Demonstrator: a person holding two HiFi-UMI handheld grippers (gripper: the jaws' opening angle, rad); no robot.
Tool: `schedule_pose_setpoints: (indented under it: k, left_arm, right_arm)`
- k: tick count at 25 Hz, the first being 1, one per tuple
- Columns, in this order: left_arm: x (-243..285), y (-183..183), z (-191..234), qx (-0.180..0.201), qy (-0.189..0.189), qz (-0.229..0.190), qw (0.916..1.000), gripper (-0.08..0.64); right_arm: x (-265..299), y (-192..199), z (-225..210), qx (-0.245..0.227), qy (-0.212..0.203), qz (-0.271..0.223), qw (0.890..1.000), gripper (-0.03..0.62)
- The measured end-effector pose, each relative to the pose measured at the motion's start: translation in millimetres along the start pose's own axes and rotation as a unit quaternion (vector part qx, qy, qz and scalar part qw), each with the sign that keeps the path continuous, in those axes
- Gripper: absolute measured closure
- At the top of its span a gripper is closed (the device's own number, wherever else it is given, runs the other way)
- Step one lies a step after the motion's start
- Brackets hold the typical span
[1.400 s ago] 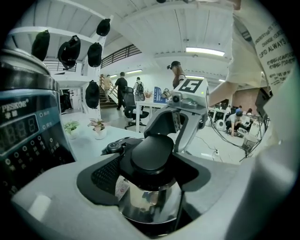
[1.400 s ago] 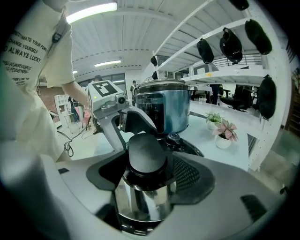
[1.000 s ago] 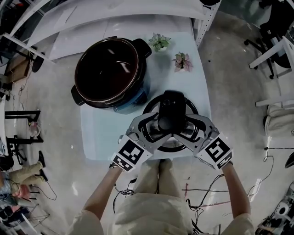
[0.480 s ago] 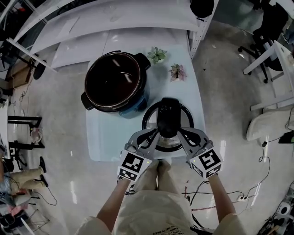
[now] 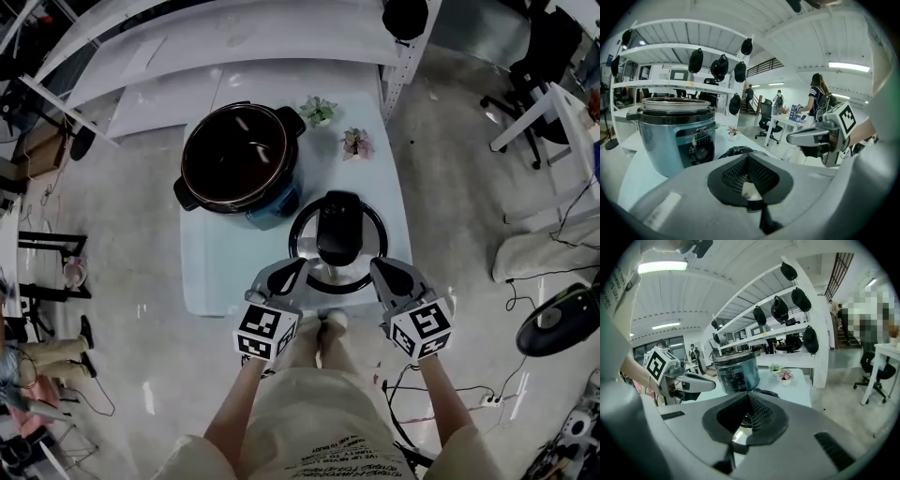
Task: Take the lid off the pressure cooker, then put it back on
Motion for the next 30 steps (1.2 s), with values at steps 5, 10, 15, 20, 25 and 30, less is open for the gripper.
schedule_pose_setpoints:
  k: [5, 10, 15, 20, 25, 30]
  left_arm:
    - [-18.4, -5.2, -5.0, -0.005, -0.013, -0.019, 0.9997, 0.537]
    - [-34.4, -16.1, -5.3, -0.011, -0.032, -0.045, 0.9984, 0.537]
    - [-47.2, -22.0, -5.8, -0.015, -0.048, -0.067, 0.9965, 0.537]
    - [-51.9, -20.6, -6.1, -0.014, -0.052, -0.07, 0.9961, 0.535]
    - [-43.2, -16.6, -3.8, -0.004, -0.035, -0.055, 0.9979, 0.535]
    - [-24.0, -13.4, 2.8, 0.002, -0.009, -0.028, 0.9996, 0.529]
  right_arm:
    - [-17.4, -7.7, -2.9, 0.012, 0.027, -0.016, 0.999, 0.588]
    - [-33.8, -18.4, -9.0, 0.015, 0.05, -0.037, 0.998, 0.588]
    - [-44.5, -21.9, -12.7, 0.02, 0.056, -0.05, 0.997, 0.588]
    - [-49.3, -21.1, -8.5, 0.018, 0.04, -0.056, 0.997, 0.588]
    - [-44.2, -17.8, -8.2, 0.021, 0.029, -0.057, 0.998, 0.588]
    - [-27.5, -12.4, -10.1, 0.009, 0.01, -0.046, 0.999, 0.584]
Point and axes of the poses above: the fingertips, and each gripper's own axes: x forward along the fingers, z to its left, y out of its underside, the point moved 3 cm from there along -x, backward along the fingers, and after that the axes turned 11 degrees about -x, right-handed, at the moved point
